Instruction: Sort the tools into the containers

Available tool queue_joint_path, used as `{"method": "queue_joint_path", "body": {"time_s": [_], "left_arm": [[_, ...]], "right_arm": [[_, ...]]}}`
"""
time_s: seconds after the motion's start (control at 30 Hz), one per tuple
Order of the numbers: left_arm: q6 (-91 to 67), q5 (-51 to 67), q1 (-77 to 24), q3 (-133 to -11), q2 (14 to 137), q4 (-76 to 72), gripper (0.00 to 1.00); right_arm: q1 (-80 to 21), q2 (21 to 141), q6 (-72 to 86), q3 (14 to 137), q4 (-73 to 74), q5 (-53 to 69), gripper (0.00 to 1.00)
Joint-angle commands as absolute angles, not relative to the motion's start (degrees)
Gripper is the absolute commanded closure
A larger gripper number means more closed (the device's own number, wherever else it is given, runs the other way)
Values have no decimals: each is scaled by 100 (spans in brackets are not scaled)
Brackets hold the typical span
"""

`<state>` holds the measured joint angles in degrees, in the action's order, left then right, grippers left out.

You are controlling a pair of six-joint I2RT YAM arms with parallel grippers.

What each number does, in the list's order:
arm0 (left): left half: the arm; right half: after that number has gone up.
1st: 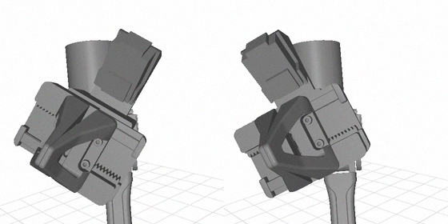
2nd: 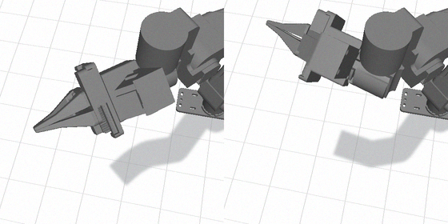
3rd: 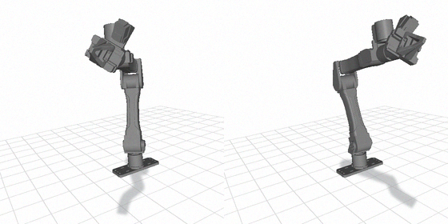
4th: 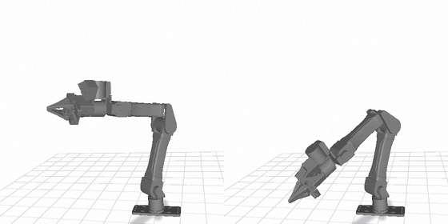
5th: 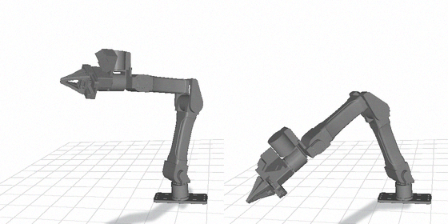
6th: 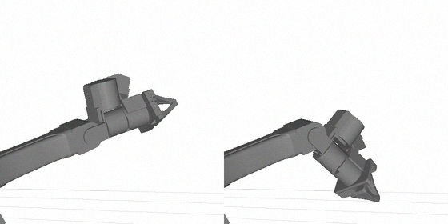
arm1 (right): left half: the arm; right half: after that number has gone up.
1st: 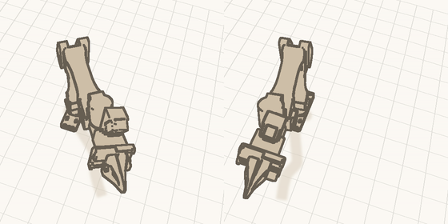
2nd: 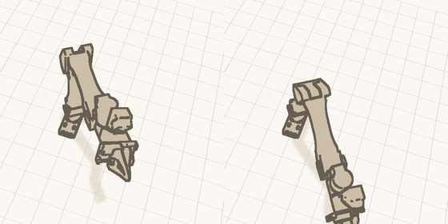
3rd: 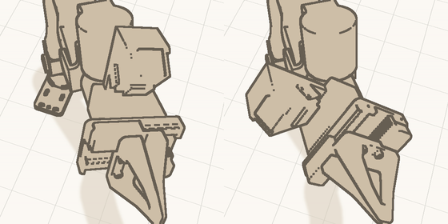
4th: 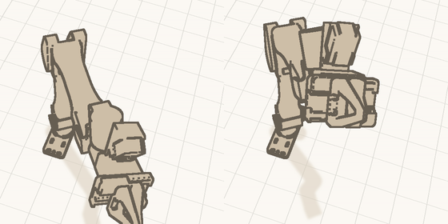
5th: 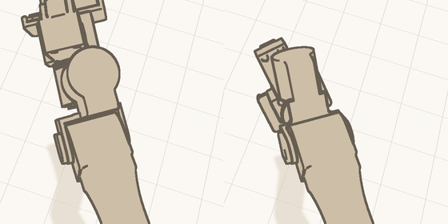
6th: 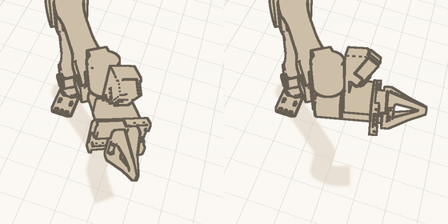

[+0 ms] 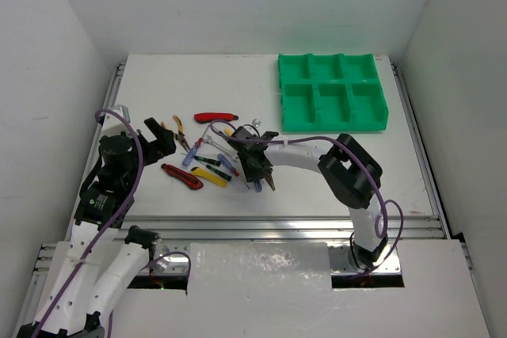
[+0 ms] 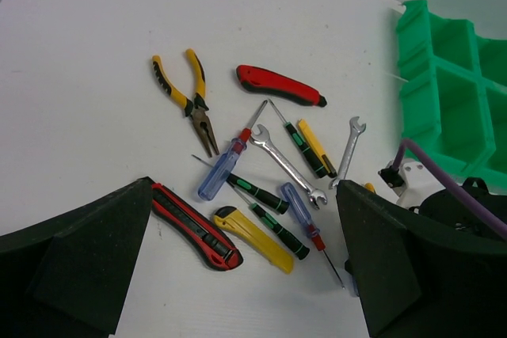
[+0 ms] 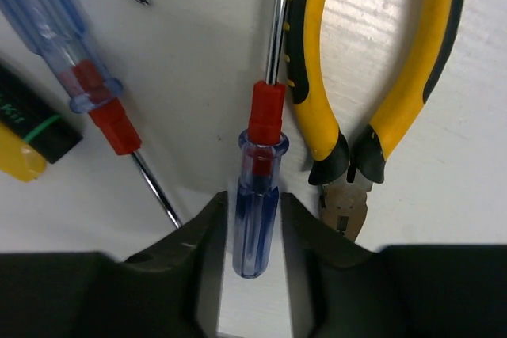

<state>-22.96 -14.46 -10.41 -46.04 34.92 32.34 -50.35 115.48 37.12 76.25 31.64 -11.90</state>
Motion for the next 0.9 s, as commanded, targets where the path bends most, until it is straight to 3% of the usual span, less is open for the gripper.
{"method": "queue_joint_path", "body": {"time_s": [0.0,0.13,0.17,0.2,0.5,0.73,0.87], "left_arm": [[-2241,-1371,-984,-4623,3445,2944,0],[-2232,-1362,-984,-4614,3445,2944,0],[-2232,-1354,-984,-4614,3454,2944,0],[-2232,-1354,-984,-4614,3454,2953,0],[-2232,-1354,-993,-4623,3445,2944,0],[-2197,-1153,-984,-4632,3472,2918,0],[-2153,-1116,-984,-4597,3410,2848,0]], "right_arm": [[-5027,11531,3902,7471,2962,-1143,68],[-5062,11488,3920,7322,2909,-1178,80],[-5071,11435,3920,7313,2918,-1178,91],[-5089,11261,3911,7295,2909,-1195,95],[-5001,9652,3578,7163,3040,-1502,96],[-3510,9062,2727,7330,2683,-1275,96],[-2779,9570,1857,7810,2083,-1160,96]]}}
